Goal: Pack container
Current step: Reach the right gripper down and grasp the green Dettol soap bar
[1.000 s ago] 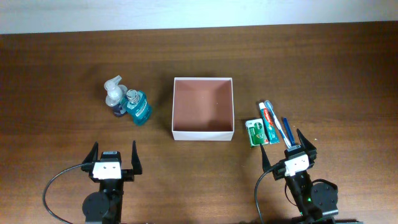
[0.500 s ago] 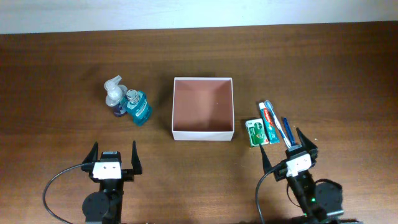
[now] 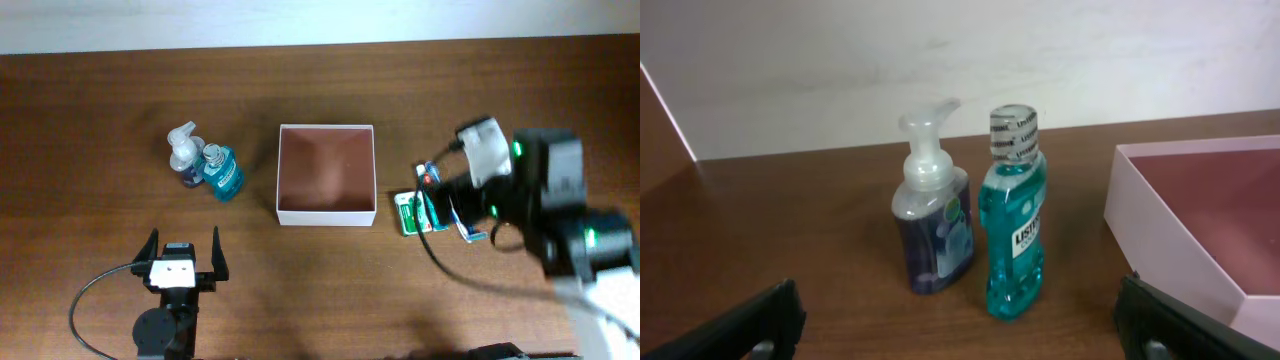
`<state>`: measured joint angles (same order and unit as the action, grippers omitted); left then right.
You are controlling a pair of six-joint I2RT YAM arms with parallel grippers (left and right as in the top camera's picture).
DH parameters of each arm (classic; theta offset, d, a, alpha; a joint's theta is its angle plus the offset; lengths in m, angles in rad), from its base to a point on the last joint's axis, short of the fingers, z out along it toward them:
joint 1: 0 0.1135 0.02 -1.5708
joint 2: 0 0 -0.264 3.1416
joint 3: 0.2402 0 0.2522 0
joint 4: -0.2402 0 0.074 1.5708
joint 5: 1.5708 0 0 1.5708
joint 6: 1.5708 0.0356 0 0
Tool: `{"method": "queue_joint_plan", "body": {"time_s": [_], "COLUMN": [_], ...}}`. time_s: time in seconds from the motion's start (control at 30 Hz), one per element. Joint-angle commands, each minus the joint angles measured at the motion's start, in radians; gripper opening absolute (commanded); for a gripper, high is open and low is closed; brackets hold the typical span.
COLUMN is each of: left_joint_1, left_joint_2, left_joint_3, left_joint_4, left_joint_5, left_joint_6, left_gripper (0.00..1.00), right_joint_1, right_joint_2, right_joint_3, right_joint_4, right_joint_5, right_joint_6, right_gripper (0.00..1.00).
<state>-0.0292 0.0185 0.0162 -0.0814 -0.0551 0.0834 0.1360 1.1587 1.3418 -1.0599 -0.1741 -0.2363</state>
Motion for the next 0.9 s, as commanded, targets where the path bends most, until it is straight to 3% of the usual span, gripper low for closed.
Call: {"method": "queue_joint_plan", "body": {"time_s": [0.0, 0.2, 0.5, 0.63, 0.87], "left_joint_1": [0.006, 0.006, 0.006, 0.006, 0.006], "left_joint_2": [-0.005, -0.005, -0.005, -0.005, -0.005], "left_joint_3": [-0.007, -0.007, -0.007, -0.007, -0.007], "left_joint_4": [0.002, 0.002, 0.002, 0.002, 0.002], "left_joint_5": [0.015, 0.015, 0.015, 0.015, 0.015], "left_joint_6": [0.012, 0.012, 0.012, 0.012, 0.012], "left_gripper": [0.99, 0.99, 0.99, 0.99, 0.99], "right_joint_1": [-0.006, -0.007, -0.059, -0.095, -0.119], "right_joint_2": [0.175, 0.348, 0.534, 0.557, 0.558], "right_joint_3": [0.146, 0.168, 0.16, 0.14, 0.084], "right_joint_4": [-0.076, -0.133, -0.187, -0.188, -0.106], "right_joint_5": [-0.039, -0.07, -0.079, -0.034, -0.076], "right_joint_6": [0.009, 0.014, 0.142, 0.233, 0.237], "right_gripper": [0.99, 0.99, 0.98, 0.99, 0.99]}}
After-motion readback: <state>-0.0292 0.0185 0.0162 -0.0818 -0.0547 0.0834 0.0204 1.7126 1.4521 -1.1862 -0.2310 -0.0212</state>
